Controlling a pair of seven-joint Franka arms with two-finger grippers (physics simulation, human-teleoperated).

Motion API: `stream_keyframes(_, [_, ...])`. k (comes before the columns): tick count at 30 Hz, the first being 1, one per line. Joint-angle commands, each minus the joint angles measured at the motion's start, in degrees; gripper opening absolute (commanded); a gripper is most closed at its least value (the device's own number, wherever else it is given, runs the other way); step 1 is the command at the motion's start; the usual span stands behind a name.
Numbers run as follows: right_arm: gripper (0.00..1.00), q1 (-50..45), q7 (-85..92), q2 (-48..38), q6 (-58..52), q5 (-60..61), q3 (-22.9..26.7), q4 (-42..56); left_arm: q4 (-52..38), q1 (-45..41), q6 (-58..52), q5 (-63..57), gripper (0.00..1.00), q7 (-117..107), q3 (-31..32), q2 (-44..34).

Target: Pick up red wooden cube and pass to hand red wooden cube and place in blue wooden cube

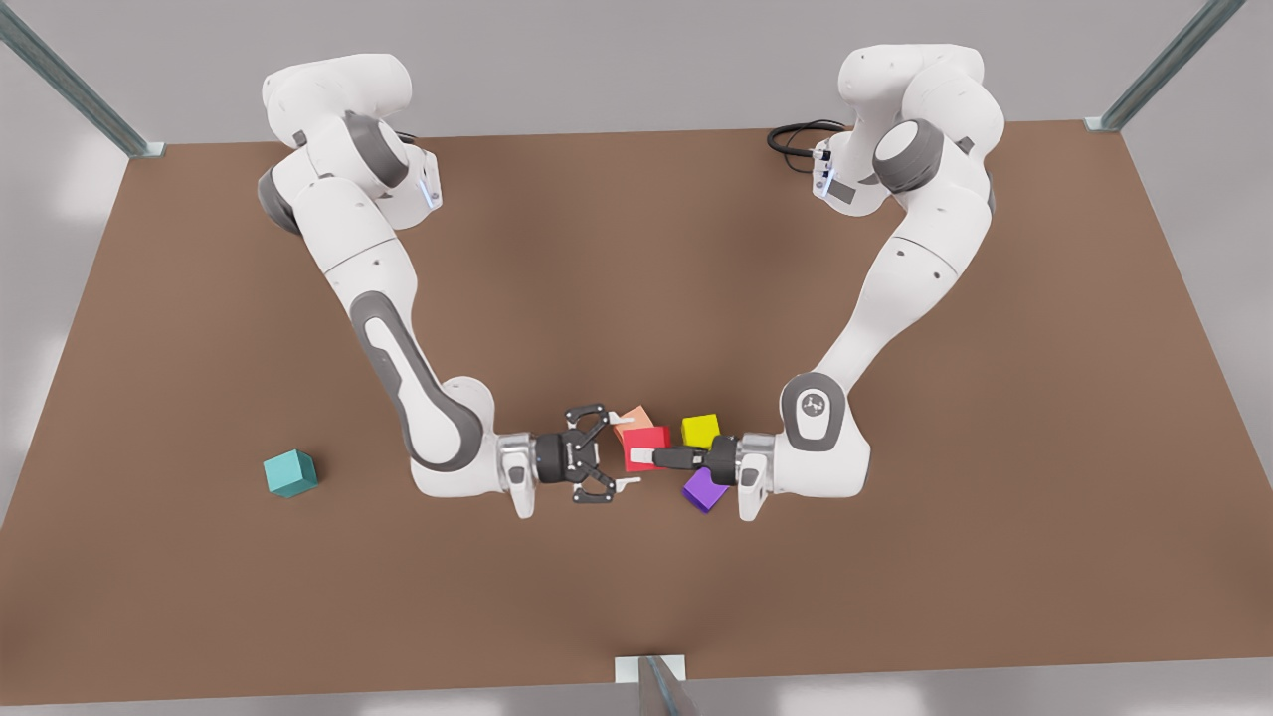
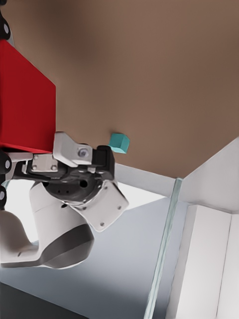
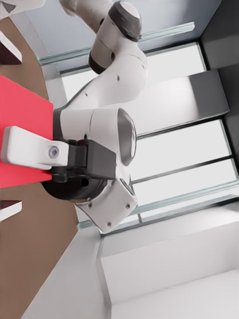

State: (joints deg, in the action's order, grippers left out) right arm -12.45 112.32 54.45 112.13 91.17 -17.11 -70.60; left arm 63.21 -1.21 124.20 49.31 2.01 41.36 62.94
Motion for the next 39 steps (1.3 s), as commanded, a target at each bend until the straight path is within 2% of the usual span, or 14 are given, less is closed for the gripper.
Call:
stream_keyframes(1, [1.00, -0.12, 3.52, 0.04, 0.10, 0.06, -0.03, 0.03, -0.02, -0.02, 0.07, 1.05, 0.51, 3.35, 0.04, -0.10])
stream_keyframes(14, [1.00, -0.56, 4.49, 2.50, 0.45, 1.29, -0.03, -0.50, -0.02, -0.10, 0.78, 1.14, 0.51, 3.09, 0.13, -0.27])
stream_keyframes(22, [1.00, -1.00, 4.49, 3.29, 1.95, 1.56, -1.70, 0.20, -0.02, -0.28, 0.87, 1.05, 0.51, 3.26, 0.04, -0.10])
stream_keyframes(23, [0.97, -1.09, 4.49, 3.29, 2.21, 1.73, -1.79, 0.20, -0.02, -0.28, 0.87, 1.05, 0.51, 3.26, 0.04, -0.10])
stream_keyframes(24, [0.79, -1.09, 4.58, 3.29, 2.48, 1.82, -1.79, 0.47, -0.02, -0.28, 0.87, 1.05, 0.51, 3.26, 0.04, -0.10])
stream_keyframes(25, [0.66, -1.09, 4.58, 3.29, 2.57, 1.73, -1.79, 0.47, -0.02, -0.28, 0.87, 1.05, 0.51, 3.26, 0.04, -0.10])
stream_keyframes(26, [0.60, -1.09, 4.58, 3.29, 2.57, 1.73, -1.79, 0.47, -0.02, -0.28, 0.87, 1.05, 0.51, 3.26, 0.04, -0.10])
stream_keyframes(30, [0.58, -1.09, 4.58, 3.29, 2.57, 1.82, -1.79, 0.47, -0.02, -0.28, 0.87, 1.14, 0.51, 3.26, 0.04, -0.10])
stream_keyframes(31, [0.58, -1.09, 4.58, 3.29, 2.57, 1.82, -1.79, 0.47, -0.02, -0.19, 0.87, 1.14, 0.83, 3.26, 0.04, -0.10])
stream_keyframes(32, [0.58, -1.09, 4.58, 3.29, 2.57, 1.73, -1.79, 0.47, -0.02, -0.19, 0.87, 1.14, 1.00, 3.26, 0.04, -0.19])
stream_keyframes(36, [0.58, -1.09, 4.49, 3.21, 2.57, 1.73, -1.79, 0.47, 0.25, 1.82, -0.19, 0.08, 1.00, 2.83, -0.05, -0.71])
stream_keyframes(39, [0.58, -0.82, 4.58, 3.12, 2.30, 1.73, -1.79, 0.38, 0.86, 10.70, -11.08, -11.51, 1.00, -1.48, 0.30, -2.56])
